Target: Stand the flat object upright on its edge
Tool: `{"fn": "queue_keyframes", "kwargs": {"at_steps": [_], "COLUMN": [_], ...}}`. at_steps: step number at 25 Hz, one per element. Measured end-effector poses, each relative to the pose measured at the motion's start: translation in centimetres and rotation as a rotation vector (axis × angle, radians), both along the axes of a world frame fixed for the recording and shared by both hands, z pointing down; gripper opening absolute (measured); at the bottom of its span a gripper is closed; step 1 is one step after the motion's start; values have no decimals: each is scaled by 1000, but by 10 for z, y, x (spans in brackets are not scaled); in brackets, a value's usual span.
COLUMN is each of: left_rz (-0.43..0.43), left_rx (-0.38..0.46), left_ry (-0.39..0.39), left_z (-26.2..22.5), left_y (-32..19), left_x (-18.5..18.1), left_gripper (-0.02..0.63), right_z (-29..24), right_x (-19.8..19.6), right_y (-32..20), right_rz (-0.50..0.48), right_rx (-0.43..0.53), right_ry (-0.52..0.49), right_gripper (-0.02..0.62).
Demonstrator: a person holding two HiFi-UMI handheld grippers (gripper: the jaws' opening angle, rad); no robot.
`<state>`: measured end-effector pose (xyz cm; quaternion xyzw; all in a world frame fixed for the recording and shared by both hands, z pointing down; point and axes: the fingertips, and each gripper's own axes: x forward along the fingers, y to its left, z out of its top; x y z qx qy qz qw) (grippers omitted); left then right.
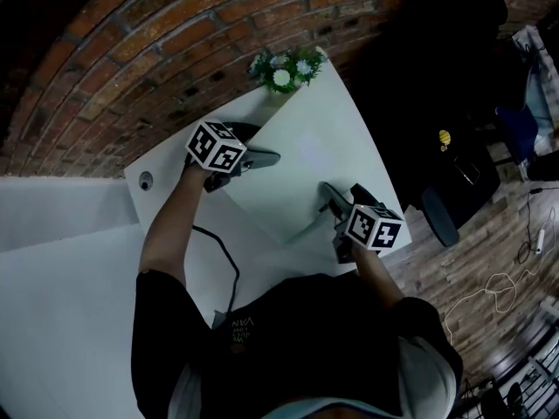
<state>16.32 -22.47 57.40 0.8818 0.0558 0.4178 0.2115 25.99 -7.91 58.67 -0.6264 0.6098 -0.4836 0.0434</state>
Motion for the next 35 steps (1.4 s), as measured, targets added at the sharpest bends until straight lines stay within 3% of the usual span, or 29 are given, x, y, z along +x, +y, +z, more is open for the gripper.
{"fn": "queue_keyframes", "kwargs": {"at_steps": [11,23,35], "left_rz": [-158,-370,-550], "left_rx": [59,144,296], "left_ry": [107,273,396], "left_z": [-28,-59,-91], "left_y": [3,11,23], "left_x": [-54,-123,-197], "left_gripper": [385,376,372], "right_z": [-35,-75,-114], "right_x": [-29,-75,-133], "right_y": [-15,-29,-45], "right_rz": [-130,-272,-419], "right_rx": [81,186,327], "right_ry": [166,354,527], "right_gripper": [350,348,347]}}
